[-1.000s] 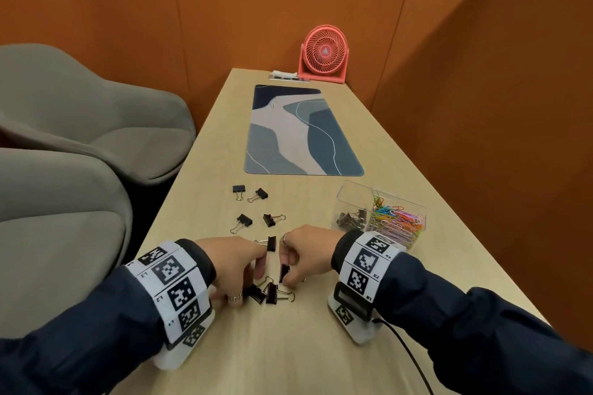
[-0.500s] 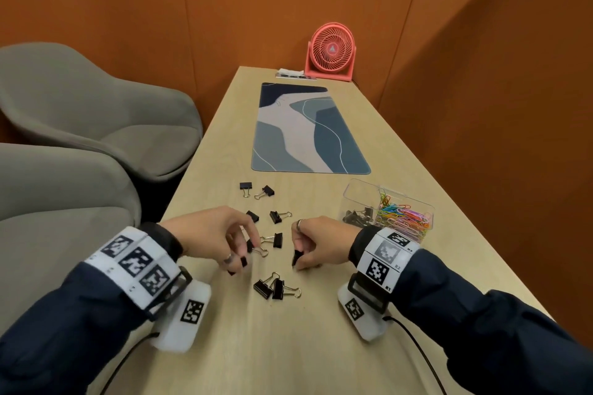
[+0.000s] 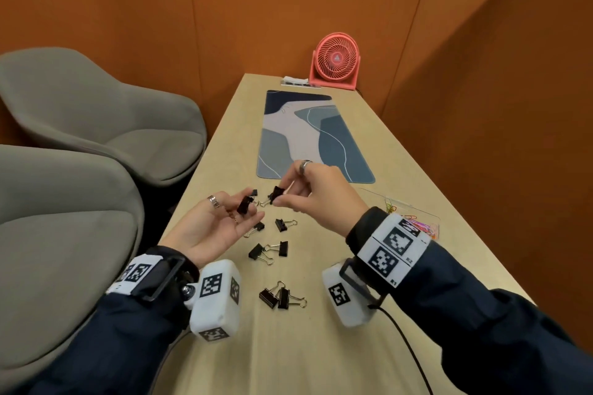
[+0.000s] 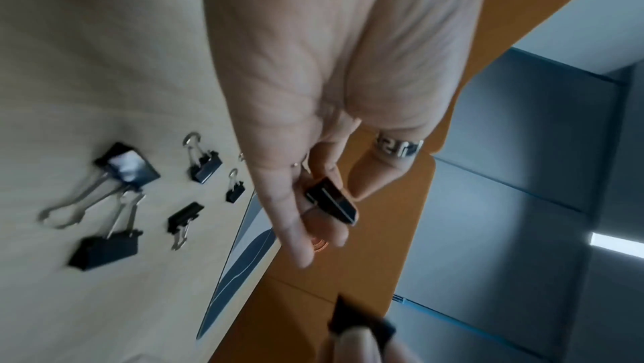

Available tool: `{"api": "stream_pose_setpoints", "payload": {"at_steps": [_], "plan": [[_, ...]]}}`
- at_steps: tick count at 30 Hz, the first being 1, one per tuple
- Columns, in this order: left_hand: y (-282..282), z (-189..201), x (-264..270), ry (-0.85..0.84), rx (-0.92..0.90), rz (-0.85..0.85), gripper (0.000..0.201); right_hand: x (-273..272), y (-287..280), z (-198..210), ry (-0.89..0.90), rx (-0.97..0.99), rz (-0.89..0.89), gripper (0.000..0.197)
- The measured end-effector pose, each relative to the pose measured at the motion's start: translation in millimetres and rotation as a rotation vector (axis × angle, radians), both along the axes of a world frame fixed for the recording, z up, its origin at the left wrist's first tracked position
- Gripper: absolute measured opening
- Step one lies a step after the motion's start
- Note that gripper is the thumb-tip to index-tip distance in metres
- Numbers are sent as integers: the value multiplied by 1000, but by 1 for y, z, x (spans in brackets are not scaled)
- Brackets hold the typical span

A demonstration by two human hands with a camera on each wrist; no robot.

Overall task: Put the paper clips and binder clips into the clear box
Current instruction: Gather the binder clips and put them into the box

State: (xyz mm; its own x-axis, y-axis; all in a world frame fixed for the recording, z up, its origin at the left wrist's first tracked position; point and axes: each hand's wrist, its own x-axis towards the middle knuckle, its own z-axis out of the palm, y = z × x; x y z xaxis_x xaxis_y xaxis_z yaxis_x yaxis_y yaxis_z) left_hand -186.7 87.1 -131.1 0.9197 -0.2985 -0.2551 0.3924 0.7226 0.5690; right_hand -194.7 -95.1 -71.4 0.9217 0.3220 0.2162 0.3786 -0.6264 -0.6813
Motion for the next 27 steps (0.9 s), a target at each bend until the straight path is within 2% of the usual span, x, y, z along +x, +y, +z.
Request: {"api": "stream_pose_setpoints", "payload": {"at_steps": [4, 5, 8, 11, 12, 14, 15, 18, 20, 23, 25, 27], "plan": [[-13, 1, -1, 40, -1, -32, 23, 2, 19, -4, 2, -37, 48, 8], [-15, 2, -1, 63, -27, -23, 20, 3, 22, -5, -1, -41, 56, 7], [-17, 3, 0, 137, -128, 35, 34, 5, 26, -9, -17, -46, 52, 8], [-15, -3, 2, 130, -208, 55, 83, 5, 29, -9, -24, -42, 53, 8], [-15, -3, 1, 133, -215, 52, 81, 5, 29, -9, -31, -39, 56, 8], [-16, 0, 0, 168, -192, 58, 47, 4, 30, -8, -51, -32, 58, 7], [-17, 1, 1, 187, -183, 67, 37, 4, 31, -8, -47, -27, 58, 7], [-22, 4, -1, 160, -155, 30, 30, 6, 35, -11, -11, -48, 45, 9], [-26, 10, -6, 113, -176, -22, 18, 6, 40, -14, -34, -139, 36, 10], [-25, 12, -5, 158, -249, -32, 16, 7, 39, -17, -168, -299, -15, 17], [-19, 5, 1, 232, -261, 14, 23, 6, 31, -18, -216, -223, -22, 18], [-11, 0, 7, 250, -180, 50, 33, 6, 21, -19, -159, -133, -53, 15]]}}
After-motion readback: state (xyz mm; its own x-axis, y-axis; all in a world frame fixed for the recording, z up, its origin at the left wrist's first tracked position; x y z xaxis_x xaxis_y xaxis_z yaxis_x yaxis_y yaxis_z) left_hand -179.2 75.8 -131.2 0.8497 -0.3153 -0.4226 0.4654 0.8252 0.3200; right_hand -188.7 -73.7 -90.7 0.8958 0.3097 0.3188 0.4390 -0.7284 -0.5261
